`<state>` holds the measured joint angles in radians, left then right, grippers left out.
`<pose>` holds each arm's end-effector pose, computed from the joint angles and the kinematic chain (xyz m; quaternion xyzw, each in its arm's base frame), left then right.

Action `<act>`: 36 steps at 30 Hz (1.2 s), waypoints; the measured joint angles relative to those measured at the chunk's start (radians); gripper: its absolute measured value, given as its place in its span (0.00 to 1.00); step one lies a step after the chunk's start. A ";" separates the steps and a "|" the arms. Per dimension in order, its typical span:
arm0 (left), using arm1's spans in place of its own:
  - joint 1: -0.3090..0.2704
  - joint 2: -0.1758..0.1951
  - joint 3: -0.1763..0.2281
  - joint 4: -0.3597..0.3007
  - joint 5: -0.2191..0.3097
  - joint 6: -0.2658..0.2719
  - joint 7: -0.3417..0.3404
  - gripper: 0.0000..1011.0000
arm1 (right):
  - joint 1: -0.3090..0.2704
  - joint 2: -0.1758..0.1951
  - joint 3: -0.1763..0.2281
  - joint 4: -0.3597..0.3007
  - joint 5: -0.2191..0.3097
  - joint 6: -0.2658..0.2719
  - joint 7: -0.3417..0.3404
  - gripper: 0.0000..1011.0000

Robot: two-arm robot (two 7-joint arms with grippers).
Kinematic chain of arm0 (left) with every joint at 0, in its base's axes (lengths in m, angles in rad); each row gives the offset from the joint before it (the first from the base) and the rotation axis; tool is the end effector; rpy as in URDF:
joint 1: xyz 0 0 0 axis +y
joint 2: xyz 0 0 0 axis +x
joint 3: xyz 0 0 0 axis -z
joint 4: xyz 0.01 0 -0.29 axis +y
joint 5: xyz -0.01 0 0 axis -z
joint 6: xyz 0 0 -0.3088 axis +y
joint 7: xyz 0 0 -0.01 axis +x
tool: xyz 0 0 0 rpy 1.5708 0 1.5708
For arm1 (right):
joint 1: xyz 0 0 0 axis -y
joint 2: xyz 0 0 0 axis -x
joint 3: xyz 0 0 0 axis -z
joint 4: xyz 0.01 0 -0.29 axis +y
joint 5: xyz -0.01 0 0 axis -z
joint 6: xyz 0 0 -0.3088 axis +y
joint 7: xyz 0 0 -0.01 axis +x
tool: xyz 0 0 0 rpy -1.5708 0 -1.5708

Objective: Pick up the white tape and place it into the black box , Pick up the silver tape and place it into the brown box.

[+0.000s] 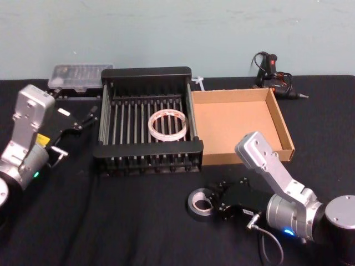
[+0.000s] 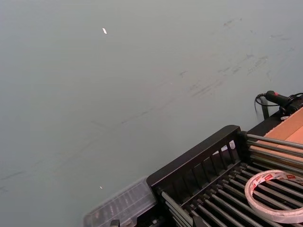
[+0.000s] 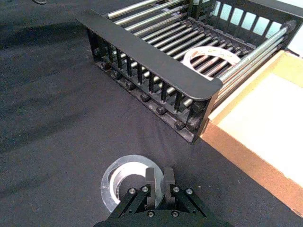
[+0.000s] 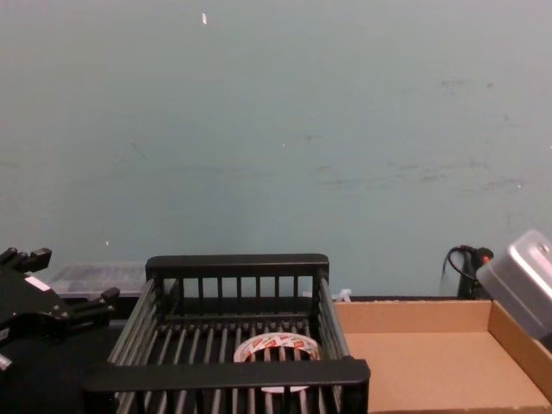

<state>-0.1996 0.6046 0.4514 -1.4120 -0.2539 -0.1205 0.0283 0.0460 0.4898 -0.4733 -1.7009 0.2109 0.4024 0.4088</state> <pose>0.3581 0.0826 -0.3023 0.1414 -0.1325 0.5799 0.7913 0.3044 0.0087 -0.2884 -0.2474 0.0663 -0.3435 0.9035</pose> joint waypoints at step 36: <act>0.000 0.000 0.000 0.000 0.000 0.000 0.000 0.99 | -0.064 0.018 0.068 -0.032 0.126 -0.239 0.055 0.12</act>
<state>-0.1995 0.6047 0.4514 -1.4119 -0.2539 -0.1206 0.0283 -0.0184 0.5080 -0.4055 -1.7329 0.3370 0.1637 0.4639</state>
